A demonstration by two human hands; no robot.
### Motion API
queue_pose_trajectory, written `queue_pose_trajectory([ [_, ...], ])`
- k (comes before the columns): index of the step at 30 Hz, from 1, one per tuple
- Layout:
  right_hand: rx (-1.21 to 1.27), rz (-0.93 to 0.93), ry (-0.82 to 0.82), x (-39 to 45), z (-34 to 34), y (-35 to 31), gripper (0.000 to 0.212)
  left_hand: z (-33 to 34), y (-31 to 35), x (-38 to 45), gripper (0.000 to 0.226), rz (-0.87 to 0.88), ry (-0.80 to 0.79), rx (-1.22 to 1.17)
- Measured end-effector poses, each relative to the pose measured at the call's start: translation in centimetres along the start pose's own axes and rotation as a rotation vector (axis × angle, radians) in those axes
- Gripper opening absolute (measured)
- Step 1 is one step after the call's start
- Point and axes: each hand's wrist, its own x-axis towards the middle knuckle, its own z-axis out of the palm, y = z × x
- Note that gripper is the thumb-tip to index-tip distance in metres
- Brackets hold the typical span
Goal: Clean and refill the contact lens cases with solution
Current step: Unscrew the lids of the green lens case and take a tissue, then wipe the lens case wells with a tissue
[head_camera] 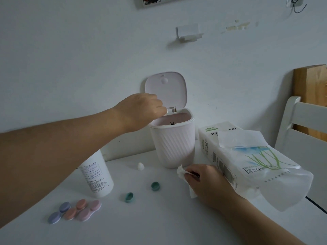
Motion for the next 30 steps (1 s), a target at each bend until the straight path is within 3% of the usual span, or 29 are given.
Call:
queue_pose_trajectory([
  [2,-0.005,-0.001,-0.003,0.0,0.0,0.0,0.030,-0.3,0.1,0.2,0.024,-0.021,-0.010,-0.010],
  [6,-0.007,0.000,-0.009,0.0,-0.2,-0.1,0.036,-0.3,0.5,0.8,0.035,-0.076,-0.184,0.021],
  [15,-0.005,0.013,-0.020,-0.1,-0.2,-0.1,0.033,0.0,1.0,0.6,0.037,-0.087,-0.230,-0.004],
  [18,0.005,0.020,-0.026,-0.1,-0.1,0.0,0.033,0.3,0.5,0.4,0.031,-0.194,-0.182,-0.071],
  [21,0.009,0.024,-0.023,0.0,-0.2,0.0,0.036,0.1,0.3,-0.4,0.012,-0.524,-0.015,-0.426],
  [24,0.030,0.026,0.001,0.0,-0.2,0.0,0.034,-0.4,1.1,-1.7,0.012,-0.801,0.194,-0.709],
  [30,0.104,0.044,0.041,-0.1,-0.2,-0.4,0.029,-1.6,5.4,-6.2,0.007,-1.019,0.424,-1.001],
])
